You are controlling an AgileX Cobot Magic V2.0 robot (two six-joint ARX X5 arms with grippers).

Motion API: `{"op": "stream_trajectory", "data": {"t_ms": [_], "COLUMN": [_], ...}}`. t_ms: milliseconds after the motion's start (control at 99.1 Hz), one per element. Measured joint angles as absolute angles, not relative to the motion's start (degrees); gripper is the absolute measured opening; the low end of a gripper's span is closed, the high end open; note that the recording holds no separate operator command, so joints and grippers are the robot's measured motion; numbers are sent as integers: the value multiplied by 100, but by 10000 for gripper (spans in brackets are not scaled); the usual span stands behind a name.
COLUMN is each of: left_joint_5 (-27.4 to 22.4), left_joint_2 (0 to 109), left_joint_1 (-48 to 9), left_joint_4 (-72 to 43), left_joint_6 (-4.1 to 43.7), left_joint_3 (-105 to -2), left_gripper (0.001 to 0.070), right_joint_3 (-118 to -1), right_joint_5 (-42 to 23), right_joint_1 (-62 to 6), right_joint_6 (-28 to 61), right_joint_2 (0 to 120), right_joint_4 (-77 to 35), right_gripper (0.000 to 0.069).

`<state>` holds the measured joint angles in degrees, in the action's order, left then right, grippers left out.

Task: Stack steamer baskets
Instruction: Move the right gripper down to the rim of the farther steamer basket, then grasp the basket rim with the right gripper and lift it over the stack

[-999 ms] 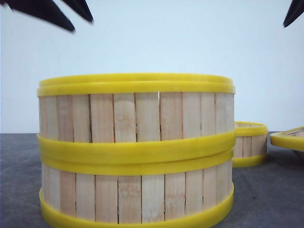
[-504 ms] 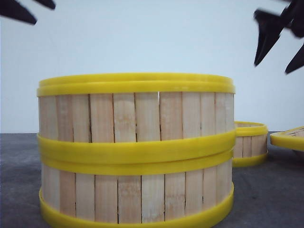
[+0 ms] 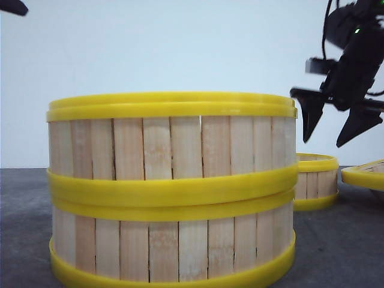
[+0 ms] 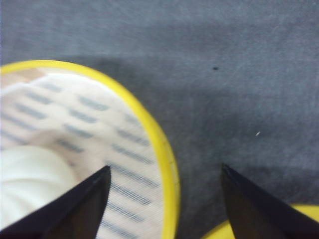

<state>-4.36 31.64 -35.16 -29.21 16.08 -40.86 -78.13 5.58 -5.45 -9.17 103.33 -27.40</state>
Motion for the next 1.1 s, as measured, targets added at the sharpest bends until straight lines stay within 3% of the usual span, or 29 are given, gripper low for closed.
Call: {"op": "stream_trajectory", "data": {"t_ms": [232, 434, 585, 1100], "left_joint_5": [-436, -434, -436, -434], "left_joint_2": [2974, 2928, 2928, 2928], "left_joint_1": [-3529, -3529, -3529, -3529], "left_joint_4": [-3079, -3208, -3240, -3247], "left_joint_6": [1634, 1640, 1660, 1664], "left_joint_3": [-4086, -4086, -4086, -4086], "left_gripper": [235, 235, 235, 235], "right_joint_3": [-7841, -7846, -7850, -7902], "right_joint_5": [438, 279, 252, 71], "right_joint_1": [-650, -731, -757, -814], "right_joint_6": [-880, -880, -880, -814], "right_joint_2": [10718, 10805, 10805, 10838], "right_joint_4": [-2707, -2705, -2703, -2808], "right_gripper": [389, 210, 122, 34]}}
